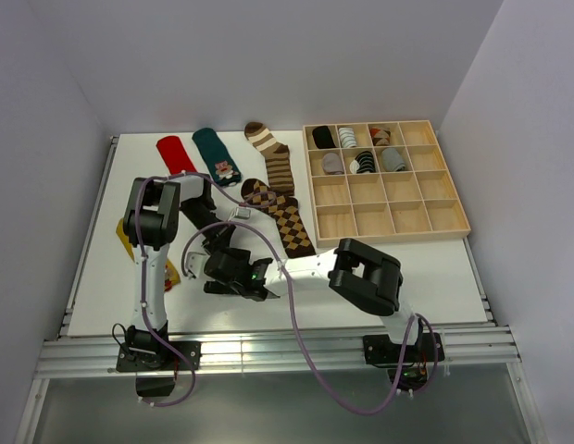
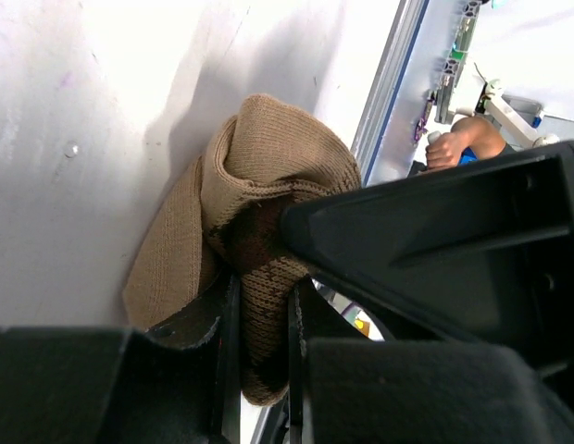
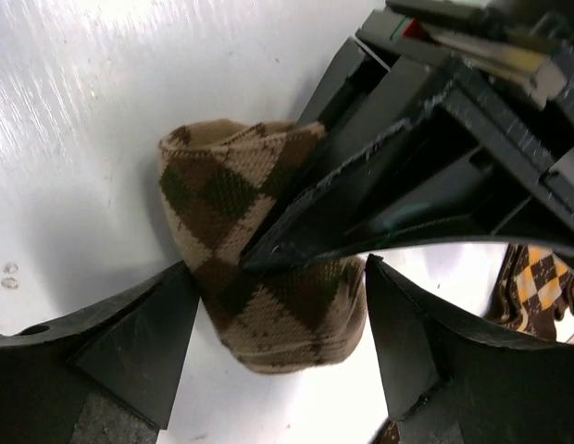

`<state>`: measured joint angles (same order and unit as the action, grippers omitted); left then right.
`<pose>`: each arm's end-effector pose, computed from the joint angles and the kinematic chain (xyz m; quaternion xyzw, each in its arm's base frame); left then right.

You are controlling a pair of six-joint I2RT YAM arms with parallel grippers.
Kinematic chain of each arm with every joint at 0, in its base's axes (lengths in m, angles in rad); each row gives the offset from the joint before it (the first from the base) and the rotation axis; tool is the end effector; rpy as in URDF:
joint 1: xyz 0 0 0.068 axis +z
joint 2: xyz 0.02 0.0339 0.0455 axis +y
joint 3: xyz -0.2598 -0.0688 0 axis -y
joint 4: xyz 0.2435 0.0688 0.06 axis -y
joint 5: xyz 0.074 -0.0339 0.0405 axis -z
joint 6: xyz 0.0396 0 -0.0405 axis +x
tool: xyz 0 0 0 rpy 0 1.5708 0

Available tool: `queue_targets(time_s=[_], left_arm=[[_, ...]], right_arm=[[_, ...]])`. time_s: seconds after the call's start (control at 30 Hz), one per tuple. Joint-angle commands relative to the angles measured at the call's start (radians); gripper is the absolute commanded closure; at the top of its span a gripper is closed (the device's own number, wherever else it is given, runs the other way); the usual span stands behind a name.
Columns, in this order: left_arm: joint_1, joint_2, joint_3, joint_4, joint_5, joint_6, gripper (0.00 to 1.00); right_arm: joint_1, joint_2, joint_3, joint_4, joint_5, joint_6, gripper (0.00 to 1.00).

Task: Roll the socks
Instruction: Roll the sock at the center of the board, then pick up the sock at the center of the board.

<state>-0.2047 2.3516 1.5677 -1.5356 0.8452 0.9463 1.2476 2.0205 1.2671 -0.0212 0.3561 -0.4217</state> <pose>0.3361 -0.1000 0.0952 -0.3362 -0.7938 0.4766 0.1725 0.1500 0.4043 0.1469 -0.6262 0.6600 0.0036 0.4150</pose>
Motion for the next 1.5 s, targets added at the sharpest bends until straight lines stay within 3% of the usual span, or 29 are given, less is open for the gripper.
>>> queue_targets(time_s=[0.0, 0.37, 0.5, 0.57, 0.6, 0.63, 0.73, 0.87, 1.2, 1.23, 1.47], left_arm=[[-0.021, 0.043, -0.038, 0.161, -0.186, 0.057, 1.0], [-0.035, 0.017, -0.074, 0.16, -0.198, 0.065, 1.0], [-0.041, 0.003, -0.089, 0.158, -0.202, 0.078, 0.98], [-0.042, -0.003, -0.09, 0.158, -0.196, 0.08, 0.91], [-0.041, -0.006, -0.092, 0.158, -0.195, 0.083, 0.87], [-0.041, -0.011, -0.092, 0.158, -0.192, 0.088, 0.79], [-0.041, -0.035, -0.087, 0.158, -0.184, 0.092, 0.68], [-0.03, -0.061, -0.063, 0.158, -0.167, 0.089, 0.58], [0.017, -0.068, 0.017, 0.161, -0.13, 0.052, 0.45], [0.025, -0.071, 0.026, 0.161, -0.124, 0.051, 0.34], [0.099, -0.065, 0.145, 0.163, -0.1, -0.015, 0.39]], right_arm=[[0.001, 0.047, 0.035, 0.017, 0.009, -0.022, 0.22], [-0.023, 0.09, 0.067, -0.045, -0.054, 0.03, 0.4], [-0.039, 0.099, 0.075, -0.065, -0.089, 0.049, 0.62], [-0.042, 0.11, 0.09, -0.088, -0.111, 0.055, 0.69], [-0.042, 0.113, 0.101, -0.097, -0.12, 0.06, 0.77], [-0.045, 0.118, 0.106, -0.106, -0.132, 0.067, 0.79], [-0.059, 0.126, 0.13, -0.141, -0.173, 0.087, 0.89], [-0.085, 0.126, 0.156, -0.198, -0.249, 0.123, 0.92], [-0.135, 0.138, 0.195, -0.256, -0.304, 0.161, 1.0], [-0.137, 0.142, 0.198, -0.261, -0.304, 0.167, 1.0], [-0.154, 0.155, 0.21, -0.283, -0.308, 0.205, 1.0]])
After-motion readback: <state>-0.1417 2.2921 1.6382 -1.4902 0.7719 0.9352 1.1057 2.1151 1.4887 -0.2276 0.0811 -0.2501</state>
